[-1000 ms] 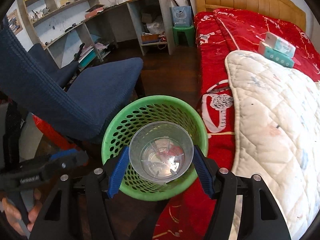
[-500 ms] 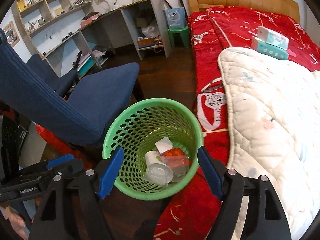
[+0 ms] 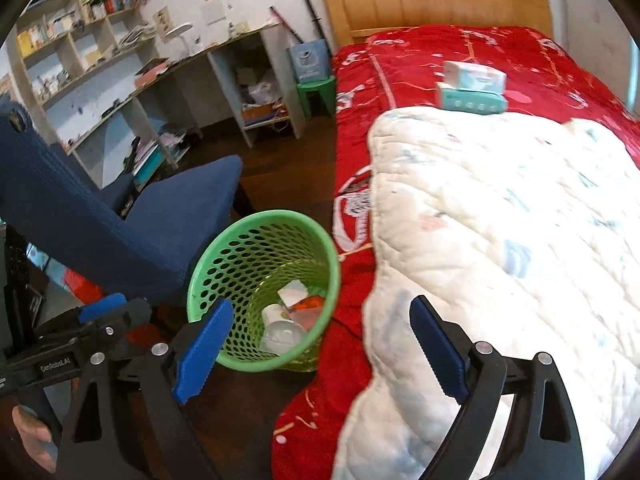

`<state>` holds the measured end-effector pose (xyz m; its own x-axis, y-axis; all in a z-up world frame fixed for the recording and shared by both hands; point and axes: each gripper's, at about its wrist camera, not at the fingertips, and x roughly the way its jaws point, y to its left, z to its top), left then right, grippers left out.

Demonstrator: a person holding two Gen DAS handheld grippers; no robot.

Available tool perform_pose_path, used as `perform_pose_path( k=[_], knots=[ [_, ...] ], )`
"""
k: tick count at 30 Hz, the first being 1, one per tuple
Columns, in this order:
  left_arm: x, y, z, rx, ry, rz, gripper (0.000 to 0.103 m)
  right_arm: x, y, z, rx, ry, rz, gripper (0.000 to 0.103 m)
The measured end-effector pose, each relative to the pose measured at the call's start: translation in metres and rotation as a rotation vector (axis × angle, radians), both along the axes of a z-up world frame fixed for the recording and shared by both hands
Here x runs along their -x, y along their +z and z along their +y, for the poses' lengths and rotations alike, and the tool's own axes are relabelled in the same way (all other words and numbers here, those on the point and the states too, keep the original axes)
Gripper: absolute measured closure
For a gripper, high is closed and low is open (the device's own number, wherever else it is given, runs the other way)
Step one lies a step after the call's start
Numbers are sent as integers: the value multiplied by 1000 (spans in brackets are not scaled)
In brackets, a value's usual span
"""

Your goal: Collect trash

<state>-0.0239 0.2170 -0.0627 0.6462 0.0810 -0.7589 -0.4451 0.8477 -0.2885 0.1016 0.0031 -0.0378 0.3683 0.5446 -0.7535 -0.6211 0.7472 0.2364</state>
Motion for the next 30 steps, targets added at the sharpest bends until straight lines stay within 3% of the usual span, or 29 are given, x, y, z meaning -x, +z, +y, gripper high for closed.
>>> perform_pose_path(
  k=[2,15,19,30],
  knots=[
    [-3,6,-9,-25,-12,-6,10,2,3,-15,-2,-33,-6,11],
    [-25,39,-77,-131,-113,-48,10,19,25,-114,26,-237,-71,8],
    [-28,46,-96,-164,-138,-65,5,24,29,-143,71,-310,-91,8],
    [-34,58,-151,-237,-223,-81,5,43,38,-191,111,-405,-138,7]
  ],
)
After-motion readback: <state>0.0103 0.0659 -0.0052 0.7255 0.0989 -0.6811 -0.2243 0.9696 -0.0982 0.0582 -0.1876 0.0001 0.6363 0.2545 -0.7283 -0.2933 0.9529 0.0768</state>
